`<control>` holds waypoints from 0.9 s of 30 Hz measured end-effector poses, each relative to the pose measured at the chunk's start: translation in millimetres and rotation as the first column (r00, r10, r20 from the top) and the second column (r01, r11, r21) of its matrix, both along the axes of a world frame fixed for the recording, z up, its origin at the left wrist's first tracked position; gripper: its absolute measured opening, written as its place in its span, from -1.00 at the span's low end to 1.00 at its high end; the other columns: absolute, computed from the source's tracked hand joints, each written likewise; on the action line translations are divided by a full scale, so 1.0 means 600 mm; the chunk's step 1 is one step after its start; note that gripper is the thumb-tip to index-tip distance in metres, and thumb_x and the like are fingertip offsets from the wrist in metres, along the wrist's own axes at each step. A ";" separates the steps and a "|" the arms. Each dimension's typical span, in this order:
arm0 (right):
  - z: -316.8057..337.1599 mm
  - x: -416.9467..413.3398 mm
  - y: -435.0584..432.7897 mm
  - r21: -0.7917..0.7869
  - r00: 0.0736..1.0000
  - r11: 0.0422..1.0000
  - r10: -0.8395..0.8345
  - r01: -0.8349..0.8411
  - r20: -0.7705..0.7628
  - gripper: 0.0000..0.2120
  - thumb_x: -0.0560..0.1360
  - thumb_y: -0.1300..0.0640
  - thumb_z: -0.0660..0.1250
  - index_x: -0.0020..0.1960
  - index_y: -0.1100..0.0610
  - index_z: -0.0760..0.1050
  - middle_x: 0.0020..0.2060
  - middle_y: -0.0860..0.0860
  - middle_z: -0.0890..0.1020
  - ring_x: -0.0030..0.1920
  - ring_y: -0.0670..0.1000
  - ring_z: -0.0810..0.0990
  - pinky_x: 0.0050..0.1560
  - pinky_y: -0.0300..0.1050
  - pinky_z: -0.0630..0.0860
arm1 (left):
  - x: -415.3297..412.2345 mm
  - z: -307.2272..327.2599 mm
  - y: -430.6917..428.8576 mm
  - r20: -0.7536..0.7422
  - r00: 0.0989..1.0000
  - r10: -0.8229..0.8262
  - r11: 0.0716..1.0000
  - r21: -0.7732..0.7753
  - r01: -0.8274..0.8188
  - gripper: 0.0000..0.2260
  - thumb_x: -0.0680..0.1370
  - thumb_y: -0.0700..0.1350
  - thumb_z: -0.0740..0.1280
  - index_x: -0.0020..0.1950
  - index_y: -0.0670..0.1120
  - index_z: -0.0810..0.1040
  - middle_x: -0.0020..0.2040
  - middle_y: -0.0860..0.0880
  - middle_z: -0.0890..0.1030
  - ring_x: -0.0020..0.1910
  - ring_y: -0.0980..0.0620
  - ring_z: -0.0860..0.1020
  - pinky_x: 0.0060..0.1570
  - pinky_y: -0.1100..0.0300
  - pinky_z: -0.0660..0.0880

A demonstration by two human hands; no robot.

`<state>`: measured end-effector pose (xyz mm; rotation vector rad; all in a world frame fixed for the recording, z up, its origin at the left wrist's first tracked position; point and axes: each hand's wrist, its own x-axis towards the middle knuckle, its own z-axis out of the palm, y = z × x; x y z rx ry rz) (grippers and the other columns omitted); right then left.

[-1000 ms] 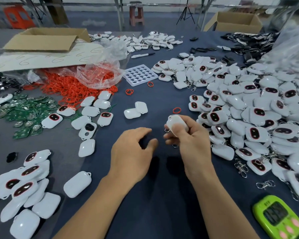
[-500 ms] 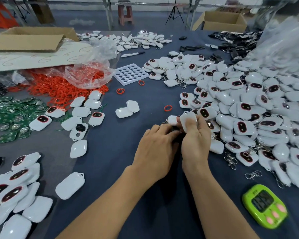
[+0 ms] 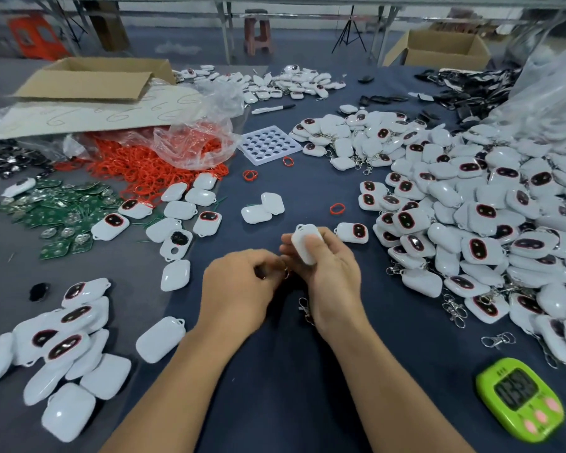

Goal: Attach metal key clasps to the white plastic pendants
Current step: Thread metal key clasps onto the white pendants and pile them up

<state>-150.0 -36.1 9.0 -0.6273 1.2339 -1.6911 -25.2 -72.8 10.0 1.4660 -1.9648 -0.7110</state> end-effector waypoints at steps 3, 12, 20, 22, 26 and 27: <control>0.008 -0.022 -0.004 0.013 0.972 1.000 -0.028 0.026 0.233 -0.83 0.62 0.30 0.26 -0.07 0.22 0.60 -0.11 0.23 0.73 -0.16 0.11 0.69 -0.10 -0.10 0.68 | 0.009 0.003 -0.014 -0.274 0.960 0.055 0.993 0.116 -0.024 -0.80 0.39 -0.18 0.57 -0.17 0.13 0.71 -0.32 0.19 0.68 -0.35 0.23 0.60 -0.20 0.32 0.51; -0.001 -0.044 0.004 -0.036 0.946 0.965 0.261 -0.259 0.192 -0.72 0.57 0.47 0.30 0.09 0.15 0.61 0.00 0.10 0.73 -0.10 -0.06 0.66 -0.08 -0.24 0.61 | 0.005 -0.001 -0.011 -0.391 0.921 -0.008 0.992 0.115 0.057 -0.57 0.44 -0.42 0.36 -0.09 0.15 0.69 -0.17 0.23 0.72 -0.14 0.27 0.69 -0.12 0.47 0.53; -0.014 -0.006 0.008 0.022 0.917 0.999 0.044 -0.038 -0.397 -0.82 0.35 0.31 0.41 -0.17 0.06 0.67 -0.23 0.01 0.71 -0.20 -0.01 0.63 -0.13 -0.07 0.61 | 0.004 0.002 -0.005 -0.481 0.875 -0.056 0.990 0.088 0.112 -0.68 0.45 -0.40 0.44 -0.10 0.05 0.71 -0.17 0.17 0.74 -0.14 0.21 0.71 -0.13 0.43 0.56; -0.018 -0.005 0.009 0.060 0.872 0.998 0.011 0.021 -0.489 -0.82 0.37 0.25 0.41 -0.17 0.00 0.69 -0.25 -0.02 0.72 -0.21 0.01 0.67 -0.14 -0.05 0.65 | 0.005 0.001 -0.005 -0.478 0.876 -0.063 0.990 0.079 0.115 -0.68 0.46 -0.39 0.45 -0.10 0.06 0.70 -0.16 0.18 0.74 -0.13 0.21 0.71 -0.12 0.42 0.57; -0.020 -0.006 0.006 0.092 0.870 0.994 -0.011 0.065 -0.493 -0.85 0.36 0.18 0.38 -0.17 -0.01 0.69 -0.30 -0.05 0.70 -0.28 -0.09 0.66 -0.25 -0.20 0.61 | 0.002 0.001 -0.001 -0.423 0.901 -0.103 0.990 0.047 0.135 -0.66 0.47 -0.34 0.46 -0.10 0.14 0.69 -0.15 0.22 0.73 -0.13 0.25 0.70 -0.09 0.40 0.58; -0.020 -0.006 0.006 0.090 0.881 0.994 -0.017 0.068 -0.473 -0.86 0.35 0.19 0.38 -0.18 0.01 0.68 -0.31 -0.05 0.69 -0.31 -0.12 0.63 -0.28 -0.24 0.58 | 0.001 0.000 -0.001 -0.400 0.909 -0.115 0.989 0.036 0.141 -0.67 0.47 -0.33 0.46 -0.09 0.15 0.70 -0.16 0.23 0.72 -0.13 0.26 0.69 -0.08 0.38 0.59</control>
